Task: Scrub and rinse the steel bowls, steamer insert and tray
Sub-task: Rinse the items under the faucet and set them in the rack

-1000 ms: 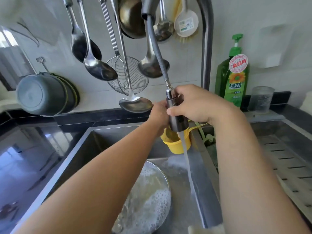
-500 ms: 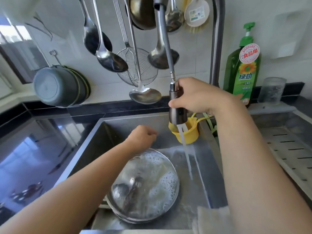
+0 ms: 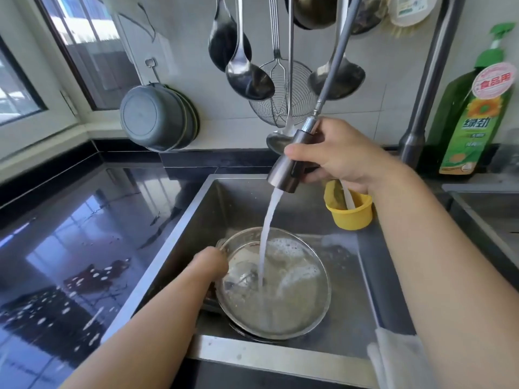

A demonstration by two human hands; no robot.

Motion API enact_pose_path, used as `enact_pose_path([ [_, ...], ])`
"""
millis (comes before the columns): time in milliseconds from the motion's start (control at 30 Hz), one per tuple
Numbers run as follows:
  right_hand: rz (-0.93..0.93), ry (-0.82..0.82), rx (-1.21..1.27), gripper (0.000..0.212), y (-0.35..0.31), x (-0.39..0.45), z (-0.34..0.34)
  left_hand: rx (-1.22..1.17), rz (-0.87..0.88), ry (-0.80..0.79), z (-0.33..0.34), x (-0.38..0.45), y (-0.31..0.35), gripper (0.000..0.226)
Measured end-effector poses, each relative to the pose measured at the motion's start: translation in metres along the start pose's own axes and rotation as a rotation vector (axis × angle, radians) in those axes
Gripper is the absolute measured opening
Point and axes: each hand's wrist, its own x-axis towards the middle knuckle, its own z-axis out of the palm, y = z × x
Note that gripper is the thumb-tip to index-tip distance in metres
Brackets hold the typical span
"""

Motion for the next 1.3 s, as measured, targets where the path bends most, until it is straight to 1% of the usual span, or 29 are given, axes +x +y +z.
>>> enact_pose_path([
  [67,-0.019,0.028,0.027,0.03,0.001,0.002,0.008,-0.227,-0.09,-0.13,-0.002,0.001,-0.006,0.012],
  [100,-0.027,0.04,0.033,0.027,0.001,0.003,0.012,-0.373,-0.132,-0.163,-0.003,0.0,-0.007,0.009],
  [167,-0.038,0.072,0.045,0.024,0.002,0.004,0.016,-0.631,-0.159,-0.152,-0.008,0.0,-0.007,0.014],
  [233,-0.04,0.104,0.045,0.028,0.002,0.005,0.018,-0.814,-0.138,-0.104,-0.014,0.0,-0.002,0.021],
  [333,-0.032,0.109,0.039,0.034,0.001,0.004,0.017,-0.957,-0.049,-0.004,-0.018,0.001,0.006,0.02],
  [433,-0.023,0.079,0.031,0.034,-0.002,0.003,0.014,-1.075,0.052,-0.02,-0.02,0.0,0.007,0.019],
  [533,-0.017,0.067,0.018,0.033,-0.004,0.002,0.013,-1.088,0.178,-0.03,-0.022,-0.004,0.011,0.018],
  [667,-0.041,0.1,0.021,0.036,-0.003,0.003,0.019,-1.116,0.285,-0.024,-0.022,-0.007,0.018,0.017],
  [900,-0.071,0.138,0.011,0.03,0.003,0.007,0.02,-1.091,0.358,-0.003,-0.021,-0.011,0.02,0.015],
  [1067,-0.095,0.188,0.011,0.036,0.012,0.014,0.022,-1.049,0.417,0.009,-0.02,-0.012,0.021,0.01],
  [1133,-0.11,0.22,-0.013,0.043,0.013,0.015,0.024,-1.037,0.453,0.006,-0.019,-0.014,0.022,0.006],
  [1200,-0.124,0.253,-0.051,0.048,0.016,0.018,0.025,-1.023,0.488,-0.007,-0.019,-0.015,0.023,0.007],
  [1300,-0.146,0.3,-0.112,0.042,0.018,0.02,0.025,-0.97,0.513,-0.017,-0.018,-0.015,0.024,0.008],
])
